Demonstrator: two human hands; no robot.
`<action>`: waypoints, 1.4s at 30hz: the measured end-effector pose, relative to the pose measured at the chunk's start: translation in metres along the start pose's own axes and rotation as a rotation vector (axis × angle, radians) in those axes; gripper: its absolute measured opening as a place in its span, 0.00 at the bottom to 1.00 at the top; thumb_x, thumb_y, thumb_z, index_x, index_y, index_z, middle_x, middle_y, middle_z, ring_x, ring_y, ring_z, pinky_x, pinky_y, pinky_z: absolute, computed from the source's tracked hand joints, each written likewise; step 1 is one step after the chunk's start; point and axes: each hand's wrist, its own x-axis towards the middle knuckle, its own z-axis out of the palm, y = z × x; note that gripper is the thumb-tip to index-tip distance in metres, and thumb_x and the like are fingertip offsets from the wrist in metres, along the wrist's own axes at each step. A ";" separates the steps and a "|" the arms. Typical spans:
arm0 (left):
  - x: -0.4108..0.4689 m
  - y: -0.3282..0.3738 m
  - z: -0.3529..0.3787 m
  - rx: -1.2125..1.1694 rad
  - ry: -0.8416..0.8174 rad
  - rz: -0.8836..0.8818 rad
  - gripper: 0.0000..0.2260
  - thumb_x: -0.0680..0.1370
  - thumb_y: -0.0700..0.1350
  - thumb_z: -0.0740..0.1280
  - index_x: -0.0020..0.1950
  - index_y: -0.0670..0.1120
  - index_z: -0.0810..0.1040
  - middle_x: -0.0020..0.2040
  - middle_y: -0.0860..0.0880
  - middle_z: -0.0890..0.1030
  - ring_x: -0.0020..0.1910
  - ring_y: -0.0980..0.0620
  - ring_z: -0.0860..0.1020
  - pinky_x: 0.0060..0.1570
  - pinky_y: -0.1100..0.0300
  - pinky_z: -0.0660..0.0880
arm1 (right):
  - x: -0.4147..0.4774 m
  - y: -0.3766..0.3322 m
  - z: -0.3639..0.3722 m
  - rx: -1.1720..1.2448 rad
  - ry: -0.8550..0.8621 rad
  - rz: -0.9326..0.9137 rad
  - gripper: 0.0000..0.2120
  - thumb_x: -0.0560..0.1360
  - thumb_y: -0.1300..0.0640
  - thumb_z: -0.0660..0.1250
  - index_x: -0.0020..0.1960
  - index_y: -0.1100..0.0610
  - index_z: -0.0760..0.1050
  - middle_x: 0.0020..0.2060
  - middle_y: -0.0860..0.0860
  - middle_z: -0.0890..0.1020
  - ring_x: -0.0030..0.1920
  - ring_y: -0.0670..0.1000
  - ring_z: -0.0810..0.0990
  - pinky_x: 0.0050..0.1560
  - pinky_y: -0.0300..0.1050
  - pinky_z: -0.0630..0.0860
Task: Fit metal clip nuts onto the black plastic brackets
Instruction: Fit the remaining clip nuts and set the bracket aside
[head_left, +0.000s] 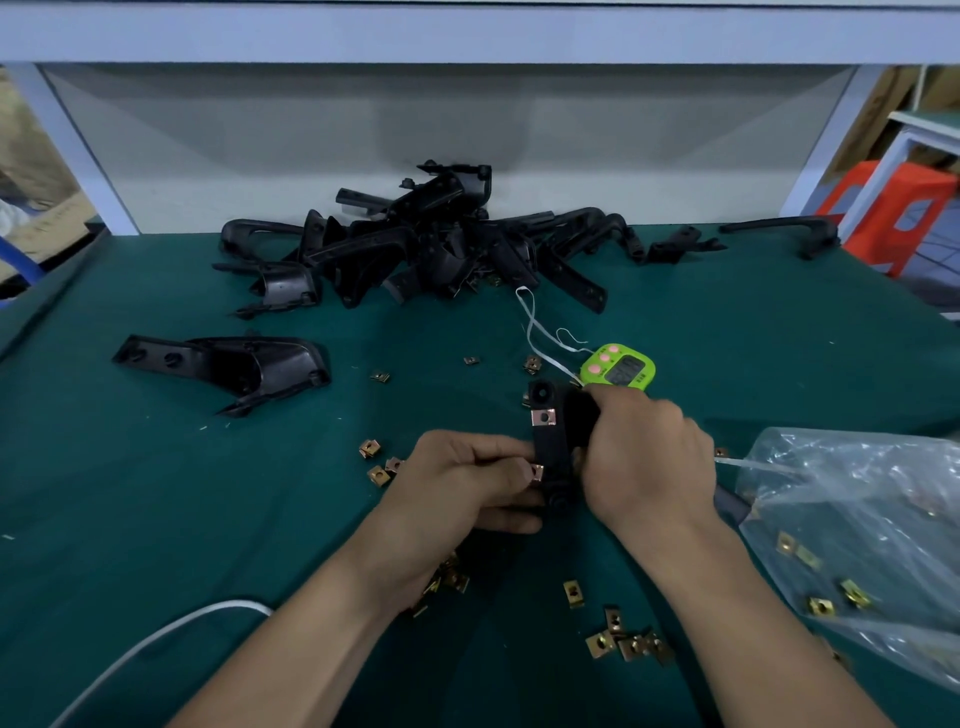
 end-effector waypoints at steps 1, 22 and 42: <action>0.000 0.001 0.000 0.002 -0.003 0.005 0.14 0.81 0.34 0.65 0.47 0.47 0.89 0.45 0.45 0.87 0.44 0.50 0.85 0.43 0.59 0.82 | 0.000 0.000 0.000 0.009 -0.004 0.002 0.07 0.70 0.58 0.68 0.44 0.48 0.73 0.35 0.48 0.77 0.39 0.63 0.78 0.37 0.47 0.63; -0.007 -0.016 0.027 0.397 0.275 0.299 0.16 0.82 0.38 0.65 0.53 0.59 0.85 0.37 0.46 0.83 0.35 0.56 0.75 0.38 0.54 0.79 | -0.002 -0.009 0.006 -0.018 -0.023 0.071 0.07 0.75 0.60 0.62 0.47 0.49 0.75 0.39 0.51 0.80 0.43 0.61 0.81 0.38 0.47 0.65; -0.004 -0.019 0.025 0.470 0.442 0.285 0.03 0.72 0.44 0.74 0.39 0.51 0.84 0.34 0.56 0.85 0.36 0.49 0.83 0.36 0.51 0.79 | -0.003 -0.006 0.007 0.273 -0.035 -0.023 0.22 0.69 0.48 0.72 0.61 0.43 0.72 0.46 0.49 0.84 0.49 0.59 0.81 0.41 0.46 0.67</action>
